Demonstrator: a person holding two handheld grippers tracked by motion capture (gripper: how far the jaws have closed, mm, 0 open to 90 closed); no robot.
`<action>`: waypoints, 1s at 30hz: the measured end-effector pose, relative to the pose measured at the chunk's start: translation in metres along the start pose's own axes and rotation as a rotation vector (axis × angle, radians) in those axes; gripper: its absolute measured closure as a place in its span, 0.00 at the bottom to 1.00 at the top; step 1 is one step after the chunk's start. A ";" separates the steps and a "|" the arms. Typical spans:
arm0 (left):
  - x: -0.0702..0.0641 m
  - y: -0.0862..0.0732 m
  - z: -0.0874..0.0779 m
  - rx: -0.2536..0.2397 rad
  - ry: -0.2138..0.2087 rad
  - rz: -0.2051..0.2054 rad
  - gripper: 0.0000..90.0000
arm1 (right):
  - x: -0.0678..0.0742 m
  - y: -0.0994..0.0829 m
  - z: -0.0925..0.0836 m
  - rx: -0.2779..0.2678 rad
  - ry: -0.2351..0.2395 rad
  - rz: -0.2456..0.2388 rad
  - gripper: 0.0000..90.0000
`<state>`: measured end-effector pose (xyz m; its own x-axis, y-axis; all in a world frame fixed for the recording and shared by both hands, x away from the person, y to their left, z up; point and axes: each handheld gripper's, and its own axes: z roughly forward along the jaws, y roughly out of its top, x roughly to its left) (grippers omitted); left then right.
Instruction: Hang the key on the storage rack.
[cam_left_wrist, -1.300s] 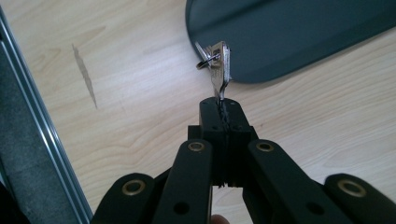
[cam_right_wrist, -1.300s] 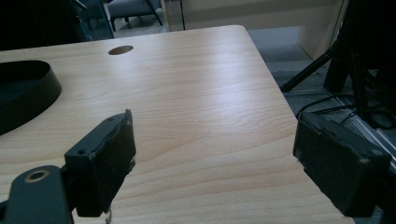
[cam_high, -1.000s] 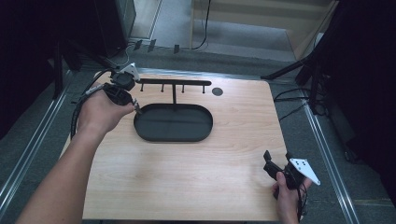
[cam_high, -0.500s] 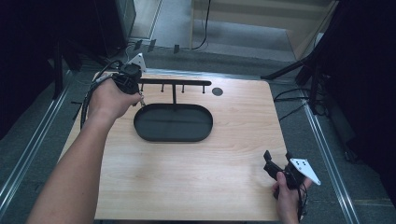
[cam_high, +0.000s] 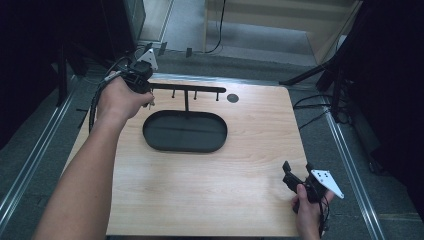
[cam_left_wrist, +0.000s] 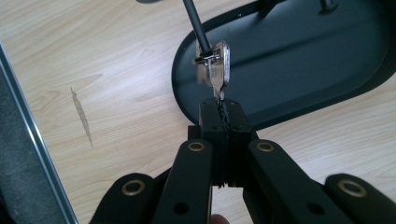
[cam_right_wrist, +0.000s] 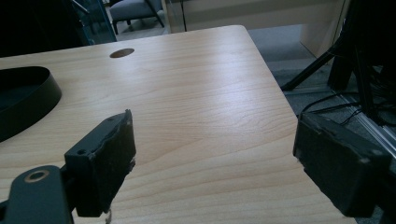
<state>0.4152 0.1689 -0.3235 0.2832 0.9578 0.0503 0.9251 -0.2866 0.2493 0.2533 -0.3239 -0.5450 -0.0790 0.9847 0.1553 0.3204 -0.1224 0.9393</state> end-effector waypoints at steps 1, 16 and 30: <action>0.000 0.000 -0.001 0.001 0.007 0.002 1.00 | 0.000 0.000 0.000 0.000 0.000 0.000 0.14; 0.004 0.002 -0.003 0.004 0.014 -0.004 1.00 | 0.000 0.000 0.000 0.000 0.000 0.001 0.14; 0.000 -0.005 -0.008 0.053 0.007 0.020 1.00 | 0.000 0.000 0.000 -0.001 -0.001 -0.002 0.14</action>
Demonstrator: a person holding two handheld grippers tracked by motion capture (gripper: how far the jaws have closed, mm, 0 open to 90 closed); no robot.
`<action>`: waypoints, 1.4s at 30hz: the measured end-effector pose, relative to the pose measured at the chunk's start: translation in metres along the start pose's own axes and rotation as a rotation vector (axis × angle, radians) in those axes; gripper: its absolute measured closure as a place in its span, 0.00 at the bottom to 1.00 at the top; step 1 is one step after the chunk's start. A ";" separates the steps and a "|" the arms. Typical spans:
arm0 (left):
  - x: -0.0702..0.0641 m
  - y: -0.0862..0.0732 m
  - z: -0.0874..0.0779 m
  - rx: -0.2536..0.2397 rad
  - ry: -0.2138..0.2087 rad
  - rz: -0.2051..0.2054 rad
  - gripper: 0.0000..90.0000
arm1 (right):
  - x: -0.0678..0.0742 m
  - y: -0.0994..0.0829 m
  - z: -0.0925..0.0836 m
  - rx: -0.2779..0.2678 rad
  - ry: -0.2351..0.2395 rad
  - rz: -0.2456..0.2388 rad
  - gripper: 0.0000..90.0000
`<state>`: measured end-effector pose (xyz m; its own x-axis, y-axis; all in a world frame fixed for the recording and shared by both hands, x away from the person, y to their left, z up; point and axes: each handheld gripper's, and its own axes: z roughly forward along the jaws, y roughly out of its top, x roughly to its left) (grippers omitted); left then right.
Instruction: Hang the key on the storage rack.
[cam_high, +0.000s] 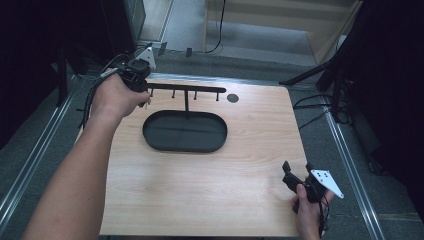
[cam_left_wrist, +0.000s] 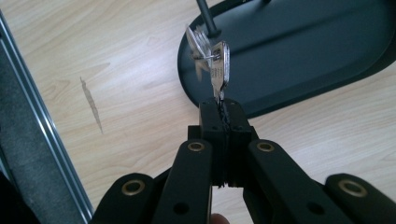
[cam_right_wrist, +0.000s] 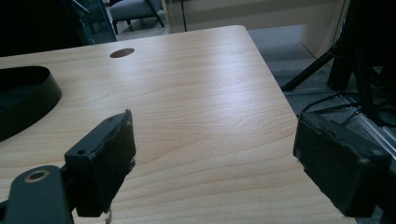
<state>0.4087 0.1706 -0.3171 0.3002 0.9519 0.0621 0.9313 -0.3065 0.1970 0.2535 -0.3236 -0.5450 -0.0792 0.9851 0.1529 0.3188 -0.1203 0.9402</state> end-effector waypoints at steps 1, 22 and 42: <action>0.000 0.000 0.000 0.009 0.002 0.004 1.00 | 0.000 0.000 0.000 0.000 0.000 0.001 0.14; -0.005 0.008 0.006 -0.008 0.016 0.012 1.00 | -0.001 0.000 0.000 0.001 0.004 0.006 0.14; -0.004 0.018 0.005 -0.041 0.024 -0.017 1.00 | -0.001 0.000 0.000 0.003 0.007 0.012 0.14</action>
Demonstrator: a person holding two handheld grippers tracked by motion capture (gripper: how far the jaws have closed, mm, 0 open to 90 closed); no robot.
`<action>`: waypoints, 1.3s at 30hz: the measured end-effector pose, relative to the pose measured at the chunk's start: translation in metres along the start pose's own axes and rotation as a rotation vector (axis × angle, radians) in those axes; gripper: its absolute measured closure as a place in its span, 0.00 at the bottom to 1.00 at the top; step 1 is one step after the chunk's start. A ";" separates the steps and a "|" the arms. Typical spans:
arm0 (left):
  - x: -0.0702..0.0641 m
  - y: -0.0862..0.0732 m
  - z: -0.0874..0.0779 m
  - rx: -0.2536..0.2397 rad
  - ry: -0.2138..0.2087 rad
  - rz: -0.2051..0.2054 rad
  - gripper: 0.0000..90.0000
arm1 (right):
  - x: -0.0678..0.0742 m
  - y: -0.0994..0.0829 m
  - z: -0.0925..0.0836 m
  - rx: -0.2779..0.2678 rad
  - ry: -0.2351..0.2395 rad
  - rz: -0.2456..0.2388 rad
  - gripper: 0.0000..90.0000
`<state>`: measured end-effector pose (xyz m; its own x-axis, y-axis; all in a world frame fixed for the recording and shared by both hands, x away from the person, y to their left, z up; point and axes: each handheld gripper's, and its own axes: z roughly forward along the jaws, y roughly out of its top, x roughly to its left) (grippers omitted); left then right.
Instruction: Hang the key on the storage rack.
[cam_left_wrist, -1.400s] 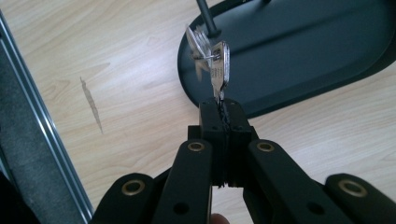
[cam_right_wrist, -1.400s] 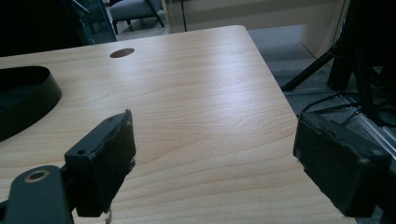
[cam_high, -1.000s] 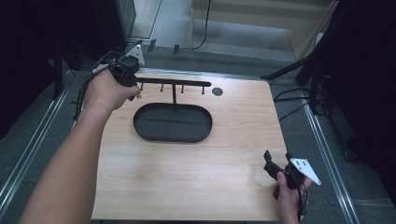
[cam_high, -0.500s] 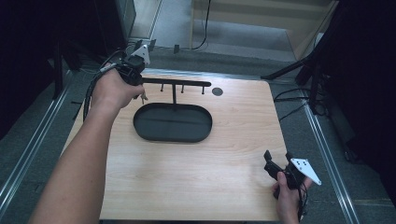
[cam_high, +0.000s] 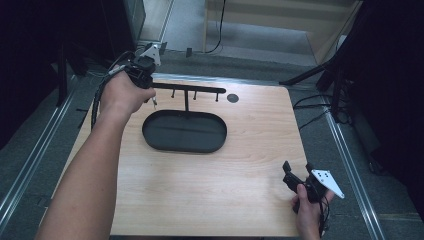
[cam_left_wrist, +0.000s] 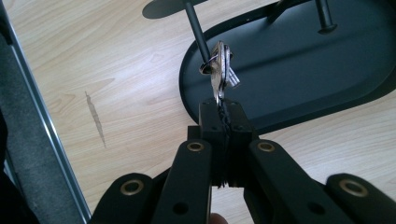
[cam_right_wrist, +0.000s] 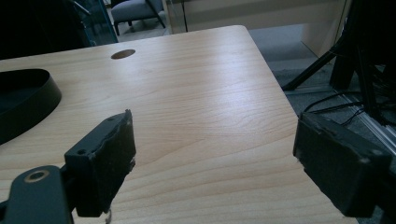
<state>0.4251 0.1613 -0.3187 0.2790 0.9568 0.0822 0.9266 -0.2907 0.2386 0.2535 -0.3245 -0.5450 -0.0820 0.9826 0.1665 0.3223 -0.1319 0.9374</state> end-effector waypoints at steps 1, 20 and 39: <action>0.001 0.000 -0.001 0.003 -0.002 -0.001 1.00 | 0.000 0.000 0.000 -0.001 0.000 -0.001 0.14; 0.007 -0.001 -0.001 -0.008 0.026 -0.030 0.99 | 0.000 0.000 0.000 -0.001 0.001 -0.003 0.14; 0.014 -0.006 -0.005 -0.056 0.085 -0.060 0.90 | 0.000 0.000 0.000 0.000 0.001 -0.008 0.14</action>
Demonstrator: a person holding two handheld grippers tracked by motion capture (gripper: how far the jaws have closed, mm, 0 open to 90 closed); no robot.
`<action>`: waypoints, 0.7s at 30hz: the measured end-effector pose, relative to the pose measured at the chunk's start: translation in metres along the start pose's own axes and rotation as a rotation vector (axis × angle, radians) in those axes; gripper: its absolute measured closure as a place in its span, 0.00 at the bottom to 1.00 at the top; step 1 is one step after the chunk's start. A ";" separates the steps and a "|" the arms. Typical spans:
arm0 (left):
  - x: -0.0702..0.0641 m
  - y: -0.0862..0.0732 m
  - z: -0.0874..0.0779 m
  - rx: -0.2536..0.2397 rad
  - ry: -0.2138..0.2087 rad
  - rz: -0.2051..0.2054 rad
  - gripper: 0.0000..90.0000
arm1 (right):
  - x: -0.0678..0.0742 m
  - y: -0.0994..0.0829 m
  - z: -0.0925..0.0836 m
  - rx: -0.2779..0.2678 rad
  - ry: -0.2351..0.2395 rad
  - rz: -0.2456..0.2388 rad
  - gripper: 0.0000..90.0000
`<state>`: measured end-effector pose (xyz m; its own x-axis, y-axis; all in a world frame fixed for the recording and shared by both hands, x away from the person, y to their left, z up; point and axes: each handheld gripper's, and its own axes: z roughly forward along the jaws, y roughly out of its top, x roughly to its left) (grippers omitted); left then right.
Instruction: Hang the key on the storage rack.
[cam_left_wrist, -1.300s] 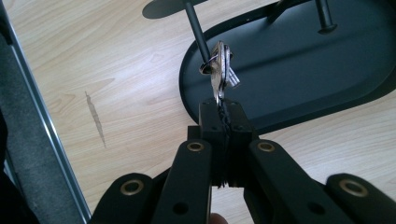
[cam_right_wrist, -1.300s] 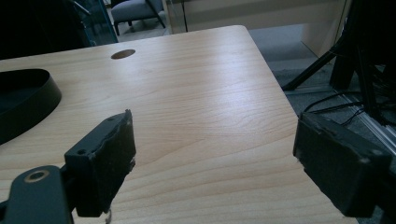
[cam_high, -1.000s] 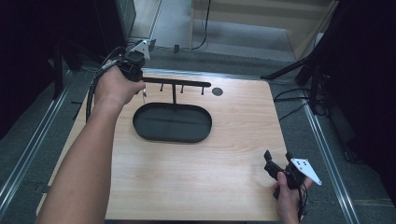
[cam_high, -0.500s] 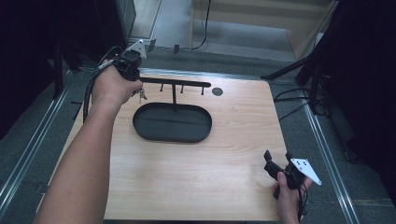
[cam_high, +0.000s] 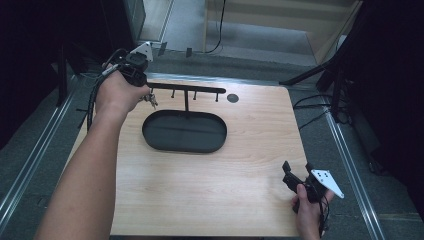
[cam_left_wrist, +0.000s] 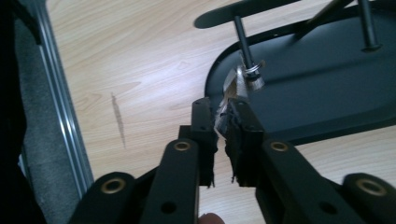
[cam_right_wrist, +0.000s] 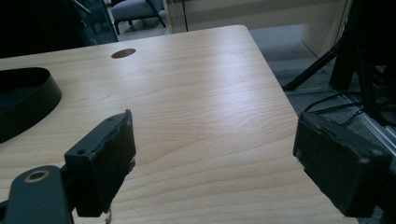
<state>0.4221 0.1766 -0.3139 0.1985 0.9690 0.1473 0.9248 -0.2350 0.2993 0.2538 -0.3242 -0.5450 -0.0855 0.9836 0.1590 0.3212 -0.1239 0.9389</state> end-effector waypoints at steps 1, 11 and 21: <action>0.001 -0.001 -0.001 -0.003 0.004 -0.004 0.88 | 0.000 0.000 0.000 0.001 0.000 0.001 0.14; 0.012 -0.013 -0.001 -0.012 -0.005 -0.031 0.83 | 0.001 0.000 0.000 0.003 0.001 -0.002 0.14; 0.022 -0.031 0.005 0.020 -0.040 -0.037 0.79 | 0.001 0.000 0.001 0.004 -0.002 -0.013 0.14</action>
<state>0.3992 0.2061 -0.3251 0.1761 0.9794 0.0985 0.9379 -0.1973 0.2852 0.2543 -0.3227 -0.5450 -0.0882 0.9854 0.1459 0.3239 -0.1102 0.9397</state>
